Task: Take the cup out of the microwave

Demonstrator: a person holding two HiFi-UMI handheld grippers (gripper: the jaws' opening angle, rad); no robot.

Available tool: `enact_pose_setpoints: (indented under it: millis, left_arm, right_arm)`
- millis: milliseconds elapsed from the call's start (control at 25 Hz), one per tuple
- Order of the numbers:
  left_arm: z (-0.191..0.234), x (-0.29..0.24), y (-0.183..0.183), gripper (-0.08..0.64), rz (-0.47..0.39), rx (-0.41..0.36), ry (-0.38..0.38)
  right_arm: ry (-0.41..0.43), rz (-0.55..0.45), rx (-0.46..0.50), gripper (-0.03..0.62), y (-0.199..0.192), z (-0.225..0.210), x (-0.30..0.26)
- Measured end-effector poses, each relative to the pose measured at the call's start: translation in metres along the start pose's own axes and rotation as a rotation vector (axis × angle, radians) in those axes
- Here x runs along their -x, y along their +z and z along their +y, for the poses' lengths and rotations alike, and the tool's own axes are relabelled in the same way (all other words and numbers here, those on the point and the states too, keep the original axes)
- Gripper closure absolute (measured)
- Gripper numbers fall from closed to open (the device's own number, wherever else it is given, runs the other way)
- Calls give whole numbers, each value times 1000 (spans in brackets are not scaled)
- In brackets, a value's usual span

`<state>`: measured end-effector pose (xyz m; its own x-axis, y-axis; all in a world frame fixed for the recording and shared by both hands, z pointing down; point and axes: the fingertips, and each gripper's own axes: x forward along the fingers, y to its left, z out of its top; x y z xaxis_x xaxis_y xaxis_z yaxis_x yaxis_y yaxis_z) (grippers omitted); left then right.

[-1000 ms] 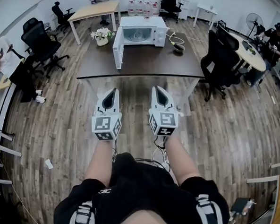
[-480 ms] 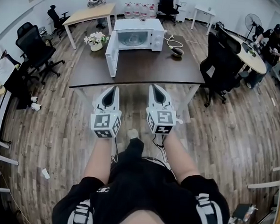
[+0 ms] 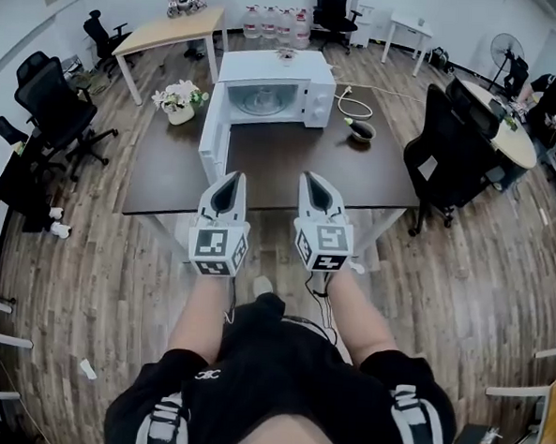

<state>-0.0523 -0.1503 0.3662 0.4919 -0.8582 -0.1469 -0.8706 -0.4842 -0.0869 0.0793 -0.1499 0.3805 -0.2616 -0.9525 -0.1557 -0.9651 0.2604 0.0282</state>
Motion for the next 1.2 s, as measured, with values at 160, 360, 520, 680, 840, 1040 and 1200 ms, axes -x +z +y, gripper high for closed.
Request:
enact_pose_setpoints:
  millis: [160, 360, 520, 680, 840, 1040, 1200]
  left_arm:
    - [37, -78, -17, 568, 16, -2, -8]
    - [83, -170, -27, 568, 22, 10, -10]
    - [115, -229, -30, 568, 32, 23, 3]
    - [128, -263, -37, 568, 54, 8, 24]
    - [133, -284, -47, 568, 78, 3, 60]
    - [143, -304, -44, 568, 82, -4, 113]
    - [151, -317, -51, 568, 101, -13, 151]
  right_arm:
    - [5, 21, -17, 594, -18, -24, -85]
    - [18, 25, -35, 594, -30, -50, -185]
    - [15, 47, -93, 594, -38, -74, -248]
    - [20, 62, -124, 594, -48, -94, -285]
    - [58, 49, -112, 594, -52, -104, -310]
    - [100, 33, -84, 594, -53, -115, -336]
    - [120, 28, -44, 593, -63, -120, -355]
